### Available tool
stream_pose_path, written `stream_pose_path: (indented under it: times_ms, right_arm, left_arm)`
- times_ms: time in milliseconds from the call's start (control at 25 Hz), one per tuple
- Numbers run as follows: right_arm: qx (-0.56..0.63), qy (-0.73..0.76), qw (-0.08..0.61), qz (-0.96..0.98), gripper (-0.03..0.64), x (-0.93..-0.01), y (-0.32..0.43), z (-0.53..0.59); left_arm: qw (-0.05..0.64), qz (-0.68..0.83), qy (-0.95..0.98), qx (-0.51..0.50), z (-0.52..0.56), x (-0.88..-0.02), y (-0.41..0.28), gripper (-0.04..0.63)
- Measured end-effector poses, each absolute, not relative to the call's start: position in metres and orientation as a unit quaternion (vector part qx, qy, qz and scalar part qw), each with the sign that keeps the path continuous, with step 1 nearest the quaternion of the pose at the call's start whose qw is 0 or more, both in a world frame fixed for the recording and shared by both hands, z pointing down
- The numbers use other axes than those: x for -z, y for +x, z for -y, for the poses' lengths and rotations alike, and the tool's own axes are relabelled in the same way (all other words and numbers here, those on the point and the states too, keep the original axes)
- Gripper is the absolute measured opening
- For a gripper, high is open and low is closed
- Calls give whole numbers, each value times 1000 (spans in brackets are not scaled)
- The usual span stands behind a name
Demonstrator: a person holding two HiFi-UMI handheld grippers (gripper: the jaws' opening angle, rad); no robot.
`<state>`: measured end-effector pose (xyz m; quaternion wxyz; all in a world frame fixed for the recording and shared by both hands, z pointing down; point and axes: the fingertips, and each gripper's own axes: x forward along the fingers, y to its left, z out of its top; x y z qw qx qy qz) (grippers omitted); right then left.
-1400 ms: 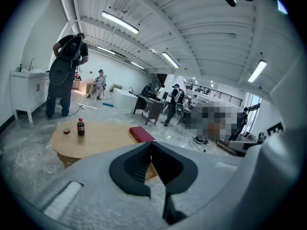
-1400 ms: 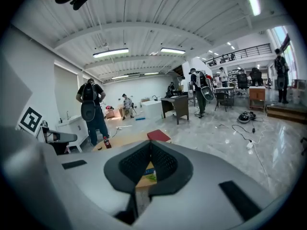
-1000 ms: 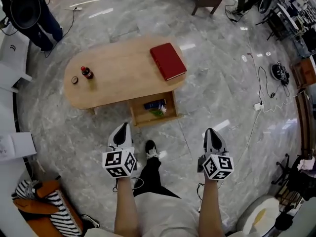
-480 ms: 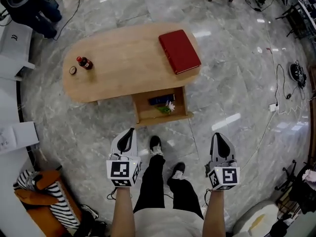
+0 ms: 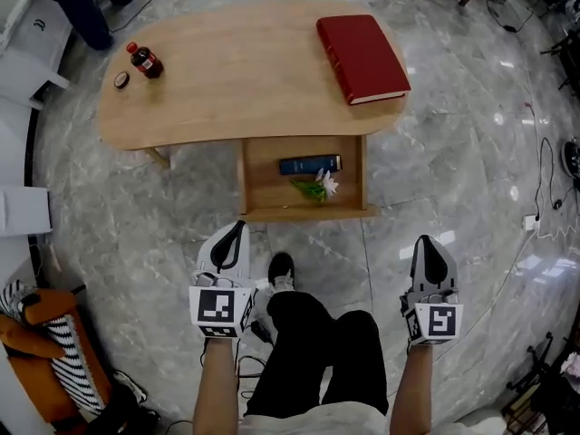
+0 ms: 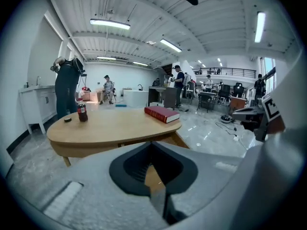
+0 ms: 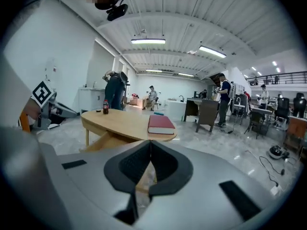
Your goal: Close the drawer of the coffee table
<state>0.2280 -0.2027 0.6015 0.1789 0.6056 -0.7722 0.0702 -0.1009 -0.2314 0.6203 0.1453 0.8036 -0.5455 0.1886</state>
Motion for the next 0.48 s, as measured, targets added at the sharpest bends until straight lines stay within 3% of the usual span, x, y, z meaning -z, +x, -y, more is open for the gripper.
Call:
stream_pose_path:
  times_ms: [480]
  right_arm:
    - [-4,571,133,810,15,-797,244,214]
  left_arm:
    - [118,585,788,-150,200,-825,-120,9]
